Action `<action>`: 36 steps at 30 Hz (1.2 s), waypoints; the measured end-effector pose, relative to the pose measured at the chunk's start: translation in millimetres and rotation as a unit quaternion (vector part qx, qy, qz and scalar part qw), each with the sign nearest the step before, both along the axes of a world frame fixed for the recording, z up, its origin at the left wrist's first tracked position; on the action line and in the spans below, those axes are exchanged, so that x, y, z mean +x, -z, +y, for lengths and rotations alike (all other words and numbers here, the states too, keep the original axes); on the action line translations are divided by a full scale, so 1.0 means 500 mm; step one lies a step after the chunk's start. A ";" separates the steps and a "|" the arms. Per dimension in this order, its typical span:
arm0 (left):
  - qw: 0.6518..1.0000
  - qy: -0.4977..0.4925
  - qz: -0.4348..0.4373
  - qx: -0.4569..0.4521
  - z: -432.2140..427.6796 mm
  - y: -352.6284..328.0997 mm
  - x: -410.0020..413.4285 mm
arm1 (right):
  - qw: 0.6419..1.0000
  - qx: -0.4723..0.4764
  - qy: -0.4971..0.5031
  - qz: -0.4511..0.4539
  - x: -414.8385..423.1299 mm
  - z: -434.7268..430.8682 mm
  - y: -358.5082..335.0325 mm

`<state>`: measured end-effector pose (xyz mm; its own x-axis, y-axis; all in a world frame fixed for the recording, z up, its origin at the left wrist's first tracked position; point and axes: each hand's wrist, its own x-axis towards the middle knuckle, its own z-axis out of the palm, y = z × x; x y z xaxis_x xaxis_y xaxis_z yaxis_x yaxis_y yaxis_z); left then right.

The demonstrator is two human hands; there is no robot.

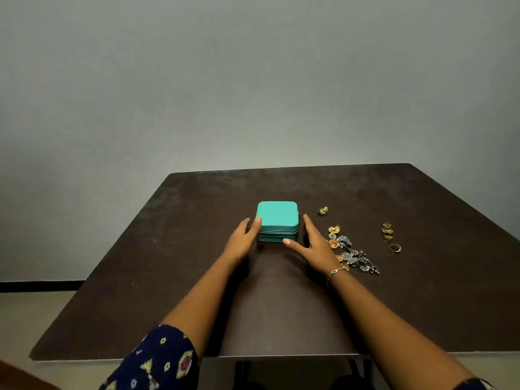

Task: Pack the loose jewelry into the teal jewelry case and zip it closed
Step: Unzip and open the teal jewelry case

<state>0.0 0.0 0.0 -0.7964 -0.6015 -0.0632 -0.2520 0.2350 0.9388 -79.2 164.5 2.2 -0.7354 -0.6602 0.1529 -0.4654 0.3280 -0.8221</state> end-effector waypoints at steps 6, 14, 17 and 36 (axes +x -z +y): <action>0.990 0.039 0.068 0.119 0.011 -0.009 -0.024 | 0.999 -0.033 -0.034 0.001 0.004 -0.010 -0.004; 0.984 0.027 0.095 0.148 0.026 -0.029 -0.003 | 0.998 -0.049 -0.041 0.001 0.018 -0.005 -0.008; 0.983 0.028 0.121 0.138 0.033 -0.046 0.023 | 0.997 -0.068 -0.047 0.009 0.036 -0.004 -0.015; 0.996 -0.018 0.085 0.008 0.046 -0.048 0.266 | 0.989 -0.077 -0.121 -0.027 0.234 -0.019 0.000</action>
